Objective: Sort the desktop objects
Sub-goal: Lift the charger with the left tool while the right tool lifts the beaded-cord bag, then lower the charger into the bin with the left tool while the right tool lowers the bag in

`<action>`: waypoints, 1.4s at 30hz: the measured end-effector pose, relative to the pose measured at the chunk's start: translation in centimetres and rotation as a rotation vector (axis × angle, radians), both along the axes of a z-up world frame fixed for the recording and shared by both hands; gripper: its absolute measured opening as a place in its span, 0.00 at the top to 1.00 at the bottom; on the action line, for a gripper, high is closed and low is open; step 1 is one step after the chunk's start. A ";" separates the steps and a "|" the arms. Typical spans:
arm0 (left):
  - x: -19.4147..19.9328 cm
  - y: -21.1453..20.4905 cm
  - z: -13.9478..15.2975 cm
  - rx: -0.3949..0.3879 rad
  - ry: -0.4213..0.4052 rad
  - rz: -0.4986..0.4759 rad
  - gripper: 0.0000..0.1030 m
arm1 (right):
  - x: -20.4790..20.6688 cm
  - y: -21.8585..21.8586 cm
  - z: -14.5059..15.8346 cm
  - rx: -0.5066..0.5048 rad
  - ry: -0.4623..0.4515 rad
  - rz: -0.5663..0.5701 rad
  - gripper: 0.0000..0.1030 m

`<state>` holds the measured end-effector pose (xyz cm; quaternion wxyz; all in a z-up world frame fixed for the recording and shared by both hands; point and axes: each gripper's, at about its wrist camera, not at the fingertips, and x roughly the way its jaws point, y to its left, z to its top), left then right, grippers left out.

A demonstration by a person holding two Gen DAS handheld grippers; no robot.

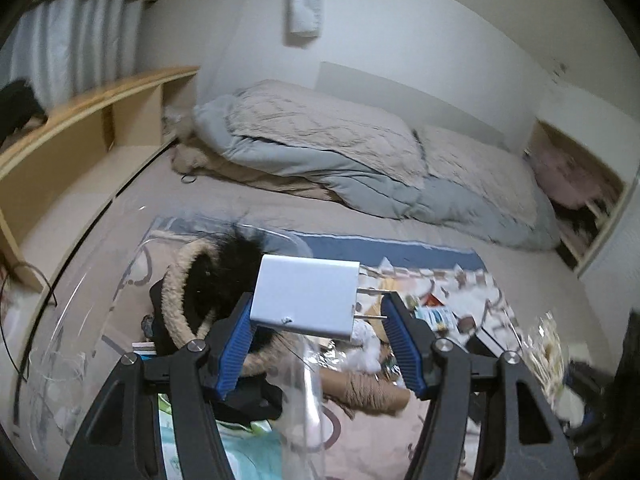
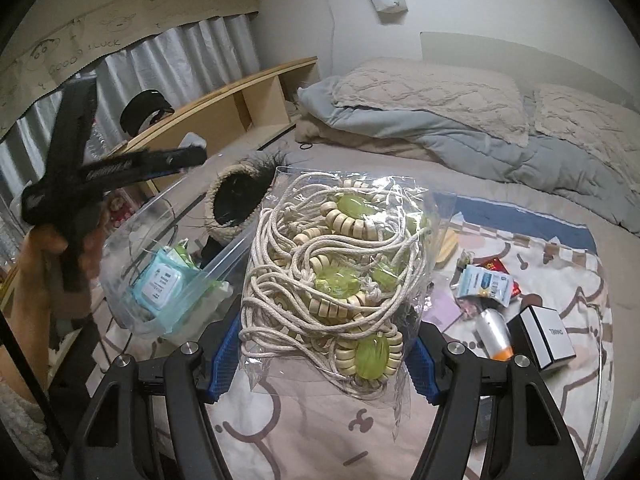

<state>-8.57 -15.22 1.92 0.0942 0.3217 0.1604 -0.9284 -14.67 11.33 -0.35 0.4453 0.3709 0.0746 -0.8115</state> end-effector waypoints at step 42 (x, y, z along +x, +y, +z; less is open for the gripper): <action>12.2 -7.4 -0.2 -0.091 0.076 0.269 0.07 | 3.0 -10.8 0.0 -0.014 -0.002 0.203 0.31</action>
